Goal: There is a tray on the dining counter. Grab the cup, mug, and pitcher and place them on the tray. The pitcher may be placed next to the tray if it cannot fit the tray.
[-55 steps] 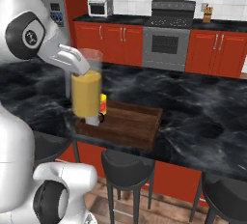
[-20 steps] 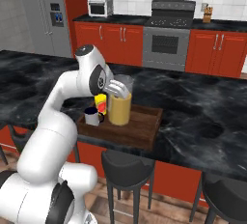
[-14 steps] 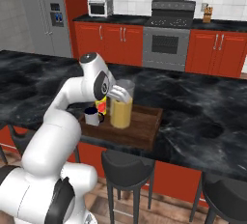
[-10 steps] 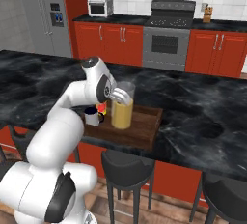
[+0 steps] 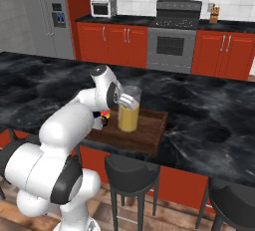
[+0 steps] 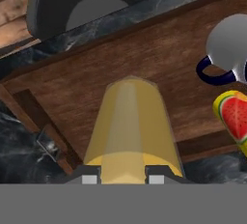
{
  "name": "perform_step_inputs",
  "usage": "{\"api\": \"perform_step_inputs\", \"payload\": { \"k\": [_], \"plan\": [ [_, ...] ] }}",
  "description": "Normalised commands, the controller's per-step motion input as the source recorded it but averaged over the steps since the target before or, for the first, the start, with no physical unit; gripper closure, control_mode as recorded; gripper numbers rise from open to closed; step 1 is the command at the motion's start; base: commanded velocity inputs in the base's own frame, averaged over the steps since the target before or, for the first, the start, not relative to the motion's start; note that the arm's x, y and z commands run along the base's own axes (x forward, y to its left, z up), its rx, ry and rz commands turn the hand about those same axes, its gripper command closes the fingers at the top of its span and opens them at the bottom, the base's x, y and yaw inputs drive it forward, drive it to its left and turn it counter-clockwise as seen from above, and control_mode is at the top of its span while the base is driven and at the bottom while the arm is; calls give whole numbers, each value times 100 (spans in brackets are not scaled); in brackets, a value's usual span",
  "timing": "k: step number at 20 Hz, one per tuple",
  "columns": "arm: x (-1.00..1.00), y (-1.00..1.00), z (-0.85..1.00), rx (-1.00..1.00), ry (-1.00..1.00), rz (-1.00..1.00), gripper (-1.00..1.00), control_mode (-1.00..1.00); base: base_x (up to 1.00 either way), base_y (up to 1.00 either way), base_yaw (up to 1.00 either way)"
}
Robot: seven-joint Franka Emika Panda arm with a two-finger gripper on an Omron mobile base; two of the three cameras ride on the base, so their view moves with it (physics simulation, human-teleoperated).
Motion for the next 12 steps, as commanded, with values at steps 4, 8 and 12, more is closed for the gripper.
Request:
{"api": "perform_step_inputs", "payload": {
  "k": [4, 8, 12],
  "plan": [
    [29, -1, -29, 0, -2, 0, 100, -100, 0, 0, 0],
    [21, -1, -33, 0, -1, 0, 100, -100, 0, 0, 0],
    [25, -1, -30, 0, -8, 0, 100, -100, 0, 0, 0]
  ]
}}
